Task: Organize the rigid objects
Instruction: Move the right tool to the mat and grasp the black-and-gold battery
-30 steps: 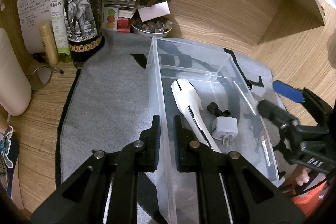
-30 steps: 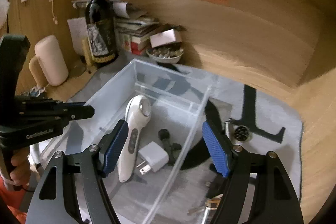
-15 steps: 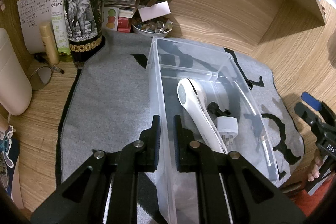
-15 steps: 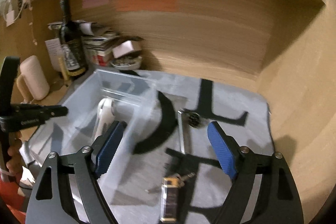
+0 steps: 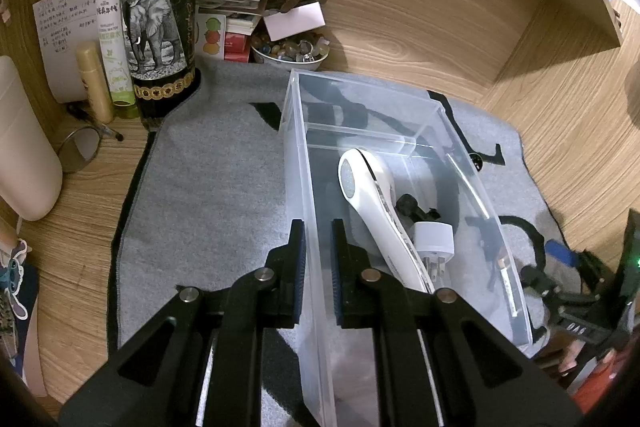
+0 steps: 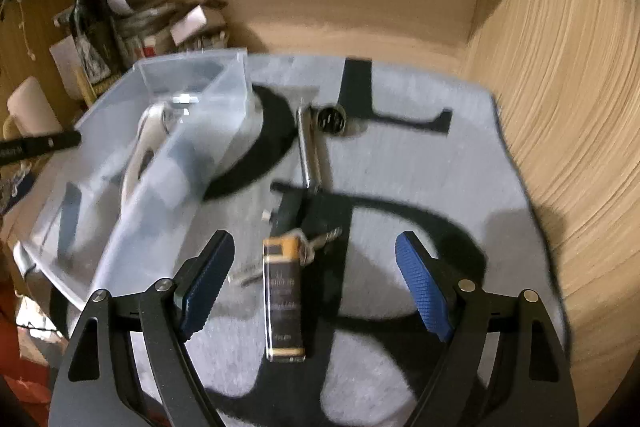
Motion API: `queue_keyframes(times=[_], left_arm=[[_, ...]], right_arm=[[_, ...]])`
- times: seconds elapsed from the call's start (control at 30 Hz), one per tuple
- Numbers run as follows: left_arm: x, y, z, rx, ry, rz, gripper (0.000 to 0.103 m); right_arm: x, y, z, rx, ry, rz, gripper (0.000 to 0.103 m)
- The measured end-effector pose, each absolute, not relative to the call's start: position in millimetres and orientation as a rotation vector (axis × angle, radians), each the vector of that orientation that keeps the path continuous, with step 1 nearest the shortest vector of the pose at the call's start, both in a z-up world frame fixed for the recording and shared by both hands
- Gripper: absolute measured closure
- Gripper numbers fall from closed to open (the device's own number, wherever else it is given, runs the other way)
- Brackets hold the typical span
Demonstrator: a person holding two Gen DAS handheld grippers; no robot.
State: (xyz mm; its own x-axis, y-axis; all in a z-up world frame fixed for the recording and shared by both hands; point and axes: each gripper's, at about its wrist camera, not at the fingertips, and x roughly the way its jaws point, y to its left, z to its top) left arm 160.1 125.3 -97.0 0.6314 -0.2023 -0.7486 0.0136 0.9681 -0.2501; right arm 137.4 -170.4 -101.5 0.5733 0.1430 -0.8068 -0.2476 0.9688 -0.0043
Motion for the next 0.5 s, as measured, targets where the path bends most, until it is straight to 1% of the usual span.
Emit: queue_keyframes(times=[0.13,0.17,0.23,0.3,0.33,0.4,0.43,0.47,0.5], left_arm=[[160,125,-97,-0.23,0.881,-0.126,0.093],[160,125,-97,-0.23,0.881,-0.126,0.093],[161,125,-97,-0.23,0.881,-0.126,0.093],[160,125,-97,-0.23,0.881,-0.126,0.093],[161,125,-97,-0.23,0.881,-0.126,0.093],[160,125,-97,-0.23,0.881,-0.126,0.093],[160,125,-97,-0.231,0.881,-0.127,0.093],[161,125,-97,-0.229,0.881,-0.125,0.093],[160,125,-97,-0.229,0.881,-0.125,0.093]], right_arm=[[135,-169,-116,-0.126,0.972,0.253,0.023],[134,-168,-119,-0.127,0.979,0.257,0.025],[133,-166,-122,-0.133,0.992,0.264,0.031],[133,-166,-126,-0.131,1.005,0.272,0.041],[133,-165,-128,-0.128,1.014,0.28,0.043],[132,-164,-131,-0.131,1.029,0.286,0.053],[133,-163,-133,-0.135,1.032,0.286,0.056],[133,-163,-133,-0.142,1.029,0.283,0.06],[132,-163,-132,-0.144,1.02,0.279,0.067]])
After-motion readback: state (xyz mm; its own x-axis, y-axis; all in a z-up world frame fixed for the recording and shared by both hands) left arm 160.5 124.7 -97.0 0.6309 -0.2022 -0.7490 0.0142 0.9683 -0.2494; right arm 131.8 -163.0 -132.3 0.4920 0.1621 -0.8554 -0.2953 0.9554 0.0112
